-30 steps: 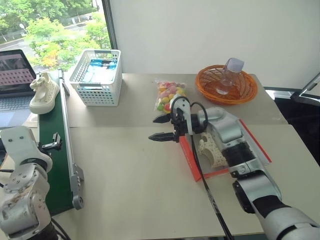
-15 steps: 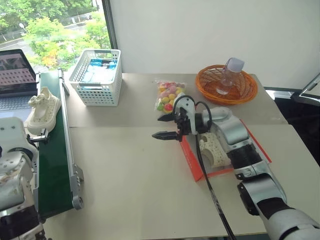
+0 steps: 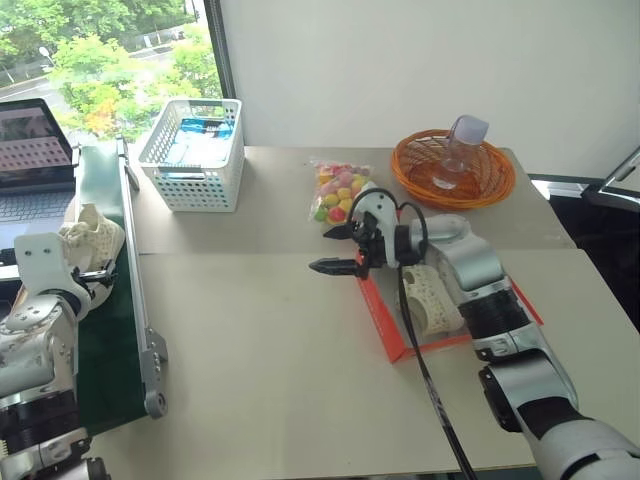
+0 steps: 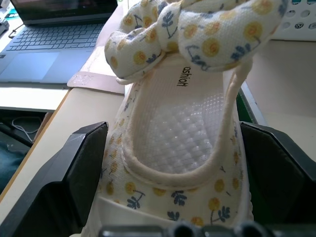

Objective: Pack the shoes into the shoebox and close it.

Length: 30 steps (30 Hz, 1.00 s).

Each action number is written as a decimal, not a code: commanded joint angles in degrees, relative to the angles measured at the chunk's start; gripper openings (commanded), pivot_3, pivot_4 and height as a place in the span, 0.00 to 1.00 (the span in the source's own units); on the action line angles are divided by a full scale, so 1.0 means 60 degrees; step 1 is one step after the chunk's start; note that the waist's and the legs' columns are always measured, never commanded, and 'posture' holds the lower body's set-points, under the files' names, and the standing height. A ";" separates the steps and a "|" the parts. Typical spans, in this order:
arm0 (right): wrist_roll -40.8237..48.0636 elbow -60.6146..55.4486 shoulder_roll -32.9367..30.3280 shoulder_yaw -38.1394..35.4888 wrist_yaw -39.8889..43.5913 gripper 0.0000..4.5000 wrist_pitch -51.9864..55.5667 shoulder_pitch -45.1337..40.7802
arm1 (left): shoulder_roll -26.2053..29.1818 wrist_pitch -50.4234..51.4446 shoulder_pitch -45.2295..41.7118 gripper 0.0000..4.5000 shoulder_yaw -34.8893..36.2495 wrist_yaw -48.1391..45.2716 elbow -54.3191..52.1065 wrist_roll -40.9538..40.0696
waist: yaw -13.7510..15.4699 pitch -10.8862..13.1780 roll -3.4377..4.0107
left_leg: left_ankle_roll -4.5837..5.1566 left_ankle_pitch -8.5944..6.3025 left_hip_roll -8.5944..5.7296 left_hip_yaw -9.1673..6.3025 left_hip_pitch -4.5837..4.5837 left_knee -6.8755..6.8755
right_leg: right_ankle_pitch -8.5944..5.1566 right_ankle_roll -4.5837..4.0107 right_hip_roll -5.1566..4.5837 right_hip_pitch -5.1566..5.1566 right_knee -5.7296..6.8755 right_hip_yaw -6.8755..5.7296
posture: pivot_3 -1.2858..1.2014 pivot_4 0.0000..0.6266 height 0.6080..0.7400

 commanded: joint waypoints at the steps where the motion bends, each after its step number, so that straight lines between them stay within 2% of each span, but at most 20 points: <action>1: 0.0159 -0.0423 -0.0172 -0.0184 0.0021 1.00 0.0143 -0.0060 | -0.0110 0.0251 0.0054 0.76 0.0020 -0.0197 -0.0134 -0.0355 | 0.0002 -0.0001 0.0001 | -0.0001 0.0000 0.0000 0.0000 0.0002 0.0000 | 0.0000 0.0000 0.0000 0.0002 0.0000 -0.0001 | 0.52 0.24 1.00; 11: 0.0061 -0.0324 -0.0224 -0.0086 0.0001 1.00 0.0170 -0.0162 | -0.0630 0.0619 0.0342 0.01 0.0019 -0.0091 -0.0747 -0.0732 | 0.0003 -0.0006 0.0011 | -0.0001 0.0002 -0.0001 -0.0001 0.0006 -0.0003 | 0.0000 -0.0001 0.0000 0.0005 0.0000 0.0001 | 0.52 0.24 1.00; 16: 0.0018 -0.0272 -0.0237 -0.0077 -0.0009 1.00 0.0139 -0.0200 | -0.0693 0.0609 0.0300 0.01 0.0027 0.0083 -0.0772 -0.0756 | 0.0015 -0.0009 0.0015 | -0.0002 0.0002 -0.0002 -0.0001 0.0009 -0.0002 | 0.0000 0.0000 0.0000 0.0008 0.0000 0.0001 | 0.52 0.24 1.00; 21: 0.0205 -0.0332 -0.0228 -0.0252 -0.0039 1.00 0.0395 -0.0236 | -0.0641 -0.0181 -0.0218 0.01 0.0042 0.0520 -0.1128 -0.0571 | 0.0019 -0.0009 0.0016 | -0.0002 0.0002 -0.0002 -0.0002 0.0009 -0.0002 | 0.0000 -0.0001 0.0001 0.0008 0.0000 0.0000 | 0.52 0.24 1.00; 25: 0.1368 -0.0469 0.0087 -0.1251 -0.0281 1.00 0.1668 -0.0462 | -0.0906 -0.0043 -0.0643 0.01 -0.0434 0.0123 -0.2388 -0.1301 | 0.0034 -0.0003 -0.0005 | -0.0005 0.0005 -0.0001 -0.0007 -0.0003 -0.0002 | 0.0002 0.0001 0.0002 0.0007 -0.0009 -0.0004 | 0.52 0.24 1.00; 30: 0.2627 -0.0270 0.0378 -0.2649 -0.1173 1.00 0.3443 -0.0887 | -0.1696 0.0927 -0.1183 0.01 -0.1984 -0.0075 -0.4313 -0.2232 | 0.0074 -0.0001 -0.0012 | 0.0000 0.0004 -0.0009 -0.0012 -0.0043 -0.0001 | 0.0011 0.0014 -0.0002 -0.0011 -0.0021 -0.0002 | 0.52 0.24 1.00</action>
